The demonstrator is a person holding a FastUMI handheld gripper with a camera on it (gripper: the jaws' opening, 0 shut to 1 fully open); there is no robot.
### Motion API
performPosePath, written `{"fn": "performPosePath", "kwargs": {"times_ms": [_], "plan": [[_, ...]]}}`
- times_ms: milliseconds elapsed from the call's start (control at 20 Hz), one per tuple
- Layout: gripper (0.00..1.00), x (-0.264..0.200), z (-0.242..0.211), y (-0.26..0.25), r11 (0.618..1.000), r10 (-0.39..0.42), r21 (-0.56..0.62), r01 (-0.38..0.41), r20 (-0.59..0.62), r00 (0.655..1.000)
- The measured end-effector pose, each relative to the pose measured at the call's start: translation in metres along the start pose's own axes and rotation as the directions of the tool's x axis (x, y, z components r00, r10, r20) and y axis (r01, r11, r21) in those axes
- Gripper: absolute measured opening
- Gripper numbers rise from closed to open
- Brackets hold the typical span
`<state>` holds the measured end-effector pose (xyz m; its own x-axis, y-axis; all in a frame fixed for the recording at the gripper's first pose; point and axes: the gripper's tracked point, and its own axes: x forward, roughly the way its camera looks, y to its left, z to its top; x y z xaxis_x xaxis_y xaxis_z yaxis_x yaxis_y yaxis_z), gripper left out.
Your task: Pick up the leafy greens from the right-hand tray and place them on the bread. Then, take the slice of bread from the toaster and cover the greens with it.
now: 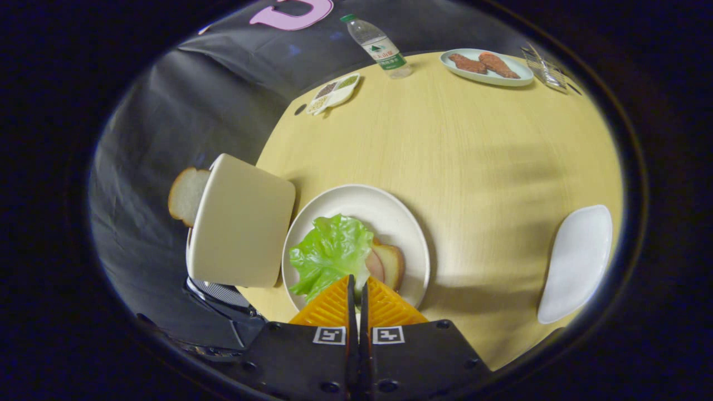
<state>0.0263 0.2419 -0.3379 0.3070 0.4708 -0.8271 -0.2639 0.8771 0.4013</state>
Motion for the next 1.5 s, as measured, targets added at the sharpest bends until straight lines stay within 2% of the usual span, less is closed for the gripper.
{"fn": "performPosePath", "kwargs": {"times_ms": [150,350,700,850,1050,1150,1500], "plan": [[0.08,0.000,-0.005,-0.005,0.999,-0.031,-0.020,0.030,-0.005,1.000],[0.20,-0.006,-0.009,-0.007,0.998,-0.058,-0.022,0.058,-0.013,0.998],[0.76,-0.042,-0.015,0.016,0.998,-0.054,-0.036,0.052,-0.040,0.998],[1.00,-0.055,-0.014,0.052,1.000,0.009,-0.007,-0.009,-0.059,0.998],[1.00,-0.065,-0.019,0.101,0.996,0.069,0.065,-0.062,-0.121,0.990],[1.00,-0.067,-0.019,0.122,0.995,0.081,0.062,-0.072,-0.151,0.985],[1.00,-0.071,0.022,0.215,0.987,0.160,0.057,-0.153,-0.149,0.976]]}}
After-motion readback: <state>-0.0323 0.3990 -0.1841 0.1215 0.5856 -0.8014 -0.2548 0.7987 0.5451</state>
